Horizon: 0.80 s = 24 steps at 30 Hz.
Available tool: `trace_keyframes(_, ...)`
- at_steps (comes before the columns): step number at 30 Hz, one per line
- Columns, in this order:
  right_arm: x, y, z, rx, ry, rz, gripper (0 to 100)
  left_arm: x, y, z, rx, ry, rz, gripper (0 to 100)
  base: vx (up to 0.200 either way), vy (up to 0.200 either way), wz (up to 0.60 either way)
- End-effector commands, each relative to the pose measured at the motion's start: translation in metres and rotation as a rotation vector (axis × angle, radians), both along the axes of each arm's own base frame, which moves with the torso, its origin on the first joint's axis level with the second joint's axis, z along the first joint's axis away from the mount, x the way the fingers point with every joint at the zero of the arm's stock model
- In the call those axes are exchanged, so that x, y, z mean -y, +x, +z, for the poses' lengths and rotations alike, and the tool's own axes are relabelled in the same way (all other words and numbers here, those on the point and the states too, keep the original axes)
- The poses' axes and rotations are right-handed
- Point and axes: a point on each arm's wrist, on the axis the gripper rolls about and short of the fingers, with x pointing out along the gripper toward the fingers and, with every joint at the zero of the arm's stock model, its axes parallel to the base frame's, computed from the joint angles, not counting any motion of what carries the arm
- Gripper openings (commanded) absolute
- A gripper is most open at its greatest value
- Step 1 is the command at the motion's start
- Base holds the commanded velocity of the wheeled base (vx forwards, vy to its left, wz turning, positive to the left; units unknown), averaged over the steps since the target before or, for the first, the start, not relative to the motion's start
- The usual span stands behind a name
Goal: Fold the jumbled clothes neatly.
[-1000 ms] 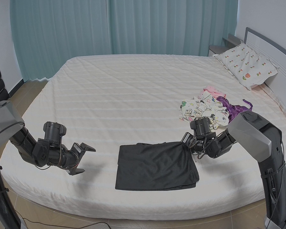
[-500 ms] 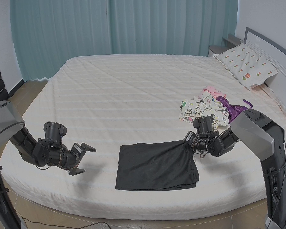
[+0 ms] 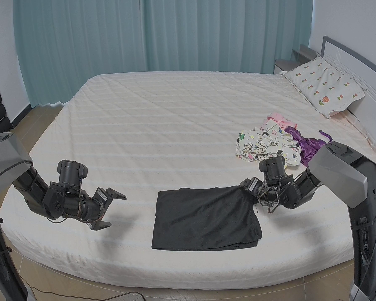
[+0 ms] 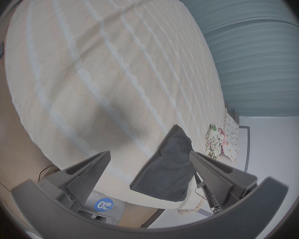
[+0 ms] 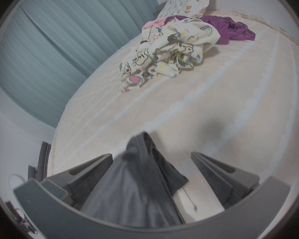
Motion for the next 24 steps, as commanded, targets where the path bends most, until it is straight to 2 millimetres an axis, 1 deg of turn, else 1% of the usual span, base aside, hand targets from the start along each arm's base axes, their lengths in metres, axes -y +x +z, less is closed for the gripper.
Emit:
trace_keyframes(1, 0.014, -0.042, 0.019, -0.070, -0.030, 0.137, 100, 0.000, 0.000, 0.000, -0.001, -0.001, 0.000, 100, 0.000, 0.000, 0.00)
trace_keyframes(4, 0.022, -0.070, 0.012, -0.115, -0.090, 0.269, 100, 0.000, 0.000, 0.000, -0.001, -0.001, 0.000, 100, 0.000, 0.000, 0.00)
trace_keyframes(5, 0.023, -0.073, 0.011, -0.114, -0.094, 0.279, 100, 0.000, 0.000, 0.000, -0.001, -0.001, 0.000, 100, 0.000, 0.000, 0.00)
trace_keyframes(6, 0.023, -0.084, 0.009, -0.098, -0.109, 0.319, 100, 0.000, 0.000, 0.000, -0.001, -0.001, 0.000, 100, 0.000, 0.000, 0.00)
trace_keyframes(7, 0.023, -0.090, 0.007, -0.087, -0.115, 0.335, 100, 0.000, 0.000, 0.000, -0.001, -0.001, 0.000, 100, 0.000, 0.000, 0.00)
trace_keyframes(11, 0.022, -0.108, -0.003, -0.081, -0.123, 0.421, 100, 0.000, 0.000, 0.000, -0.001, -0.001, 0.000, 100, 0.000, 0.000, 0.00)
trace_keyframes(13, 0.022, -0.113, -0.005, -0.082, -0.114, 0.470, 100, 0.000, 0.000, 0.000, -0.001, -0.001, 0.000, 100, 0.000, 0.000, 0.00)
trace_keyframes(16, 0.018, -0.116, -0.006, -0.086, -0.107, 0.496, 100, 0.000, 0.000, 0.000, -0.001, -0.003, -0.001, 100, 0.000, 0.000, 0.00)
trace_keyframes(23, 0.013, -0.119, -0.009, -0.098, -0.106, 0.515, 100, 0.000, 0.000, 0.000, -0.001, -0.001, -0.001, 100, 0.000, 0.000, 0.00)
trace_keyframes(24, 0.013, -0.119, -0.009, -0.101, -0.105, 0.516, 0, 0.000, 0.000, 0.000, -0.001, -0.001, -0.001, 100, 0.000, 0.000, 0.00)
